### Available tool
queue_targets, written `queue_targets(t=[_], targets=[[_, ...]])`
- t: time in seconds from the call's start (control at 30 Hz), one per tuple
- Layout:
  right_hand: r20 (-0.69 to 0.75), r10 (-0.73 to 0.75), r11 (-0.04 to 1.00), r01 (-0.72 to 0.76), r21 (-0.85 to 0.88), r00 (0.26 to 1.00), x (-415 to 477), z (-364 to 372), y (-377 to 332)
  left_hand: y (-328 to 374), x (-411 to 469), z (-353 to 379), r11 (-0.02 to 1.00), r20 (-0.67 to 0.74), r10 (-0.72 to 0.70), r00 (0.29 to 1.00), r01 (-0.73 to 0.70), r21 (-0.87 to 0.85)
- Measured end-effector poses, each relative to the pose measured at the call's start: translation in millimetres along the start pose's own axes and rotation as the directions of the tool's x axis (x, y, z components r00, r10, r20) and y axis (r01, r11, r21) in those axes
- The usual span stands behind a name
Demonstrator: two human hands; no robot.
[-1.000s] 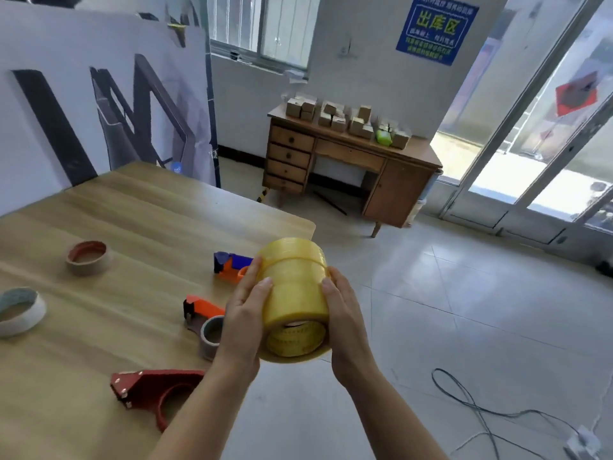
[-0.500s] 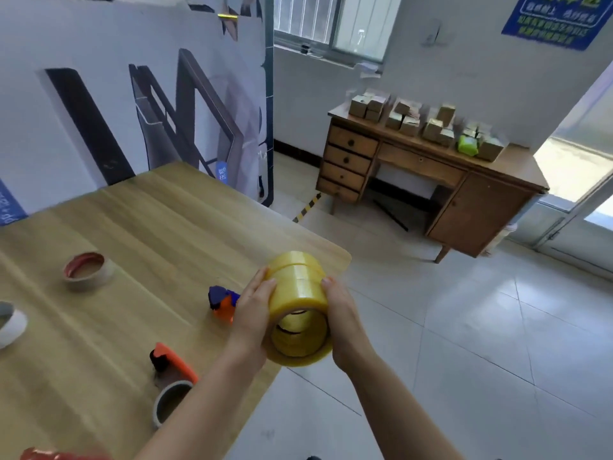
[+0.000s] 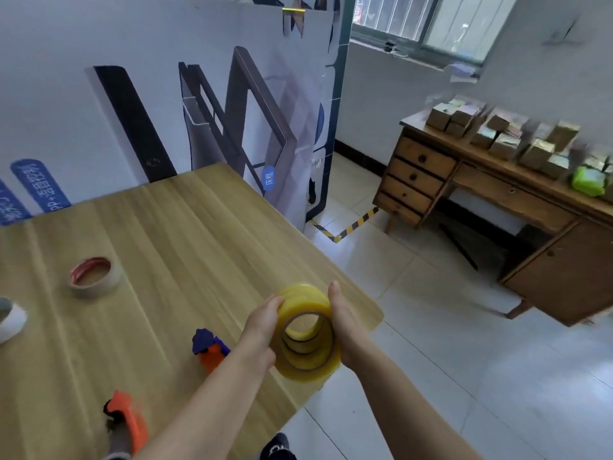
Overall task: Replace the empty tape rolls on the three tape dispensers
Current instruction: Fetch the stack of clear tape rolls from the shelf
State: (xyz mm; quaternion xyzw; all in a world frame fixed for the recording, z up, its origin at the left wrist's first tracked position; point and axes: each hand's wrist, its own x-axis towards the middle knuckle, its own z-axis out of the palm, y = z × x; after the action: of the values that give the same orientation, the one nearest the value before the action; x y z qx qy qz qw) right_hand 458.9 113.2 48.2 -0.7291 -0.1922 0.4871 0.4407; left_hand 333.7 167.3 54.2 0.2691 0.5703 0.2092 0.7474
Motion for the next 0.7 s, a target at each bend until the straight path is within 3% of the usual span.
queue_targets(t=[0.27, 0.4, 0.57, 0.7], targets=[[0.129, 0.106, 0.987, -0.088, -0.135, 0.986, 79.9, 4.3, -28.9, 37.5, 75.8, 13.8, 0.985, -0.042, -0.166, 0.985, 0.163, -0.056], [0.113, 0.231, 0.967, -0.215, -0.140, 0.966, 116.0, 6.2, -34.1, 49.1, 109.0, 16.1, 0.958, -0.027, -0.280, 0.960, 0.277, -0.073], [0.092, 0.356, 0.932, -0.346, -0.107, 0.930, 146.6, 10.1, -37.5, 52.9, 140.6, 19.6, 0.945, -0.024, -0.327, 0.945, 0.327, -0.013], [0.034, 0.416, 0.892, -0.401, -0.207, 0.909, 159.7, 10.6, -40.4, 53.8, 149.8, 23.0, 0.962, 0.004, -0.271, 0.963, 0.271, 0.025]])
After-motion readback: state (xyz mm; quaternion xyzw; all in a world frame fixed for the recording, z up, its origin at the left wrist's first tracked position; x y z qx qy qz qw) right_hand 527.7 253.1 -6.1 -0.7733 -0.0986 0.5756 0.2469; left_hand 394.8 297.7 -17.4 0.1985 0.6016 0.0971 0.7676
